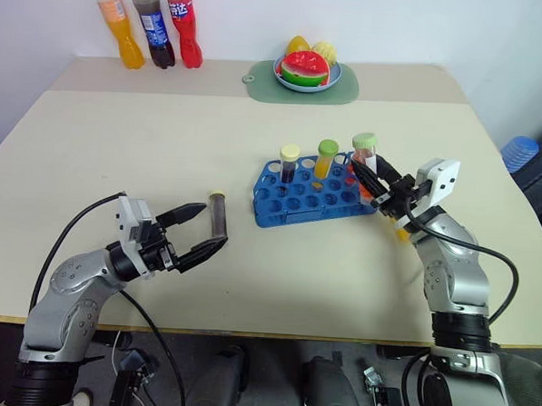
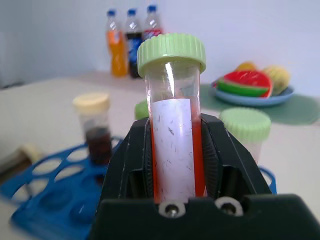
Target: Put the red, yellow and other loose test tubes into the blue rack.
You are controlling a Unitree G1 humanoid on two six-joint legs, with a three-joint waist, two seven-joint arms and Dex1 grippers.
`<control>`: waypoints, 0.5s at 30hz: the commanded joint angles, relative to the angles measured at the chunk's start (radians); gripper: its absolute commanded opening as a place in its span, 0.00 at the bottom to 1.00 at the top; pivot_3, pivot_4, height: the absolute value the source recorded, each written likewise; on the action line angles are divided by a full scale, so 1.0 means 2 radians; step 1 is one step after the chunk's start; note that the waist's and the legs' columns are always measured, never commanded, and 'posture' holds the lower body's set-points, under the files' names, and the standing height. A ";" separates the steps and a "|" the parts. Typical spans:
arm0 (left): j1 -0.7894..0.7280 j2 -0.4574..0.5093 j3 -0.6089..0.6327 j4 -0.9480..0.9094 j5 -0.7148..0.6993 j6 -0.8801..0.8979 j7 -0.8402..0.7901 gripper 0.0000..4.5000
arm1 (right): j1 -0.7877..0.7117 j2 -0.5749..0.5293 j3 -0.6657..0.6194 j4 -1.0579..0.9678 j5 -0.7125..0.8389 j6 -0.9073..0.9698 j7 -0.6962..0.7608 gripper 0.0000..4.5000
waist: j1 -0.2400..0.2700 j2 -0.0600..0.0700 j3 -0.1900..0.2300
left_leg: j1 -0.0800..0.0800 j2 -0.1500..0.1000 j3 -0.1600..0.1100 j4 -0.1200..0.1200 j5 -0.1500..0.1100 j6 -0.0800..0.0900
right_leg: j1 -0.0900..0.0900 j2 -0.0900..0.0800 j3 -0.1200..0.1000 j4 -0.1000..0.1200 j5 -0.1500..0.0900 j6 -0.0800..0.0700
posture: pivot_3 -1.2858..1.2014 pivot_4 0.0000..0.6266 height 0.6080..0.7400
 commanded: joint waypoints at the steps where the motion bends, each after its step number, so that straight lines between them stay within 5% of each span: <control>1: -0.008 -0.002 0.004 -0.004 -0.004 -0.003 0.002 1.00 | -0.014 0.018 0.006 0.044 -0.020 -0.064 -0.020 0.18 | -0.001 0.000 0.000 | 0.000 0.000 0.000 0.000 0.000 0.000 | 0.000 0.000 0.000 0.000 0.000 0.000 | 0.52 0.24 1.00; 15: -0.002 -0.006 0.008 -0.015 -0.008 -0.002 0.013 1.00 | -0.067 0.071 0.006 0.256 -0.070 -0.258 -0.116 0.18 | -0.004 0.000 0.000 | 0.006 0.001 0.001 -0.001 -0.001 0.002 | 0.004 0.002 0.003 0.000 0.000 0.000 | 0.52 0.24 1.00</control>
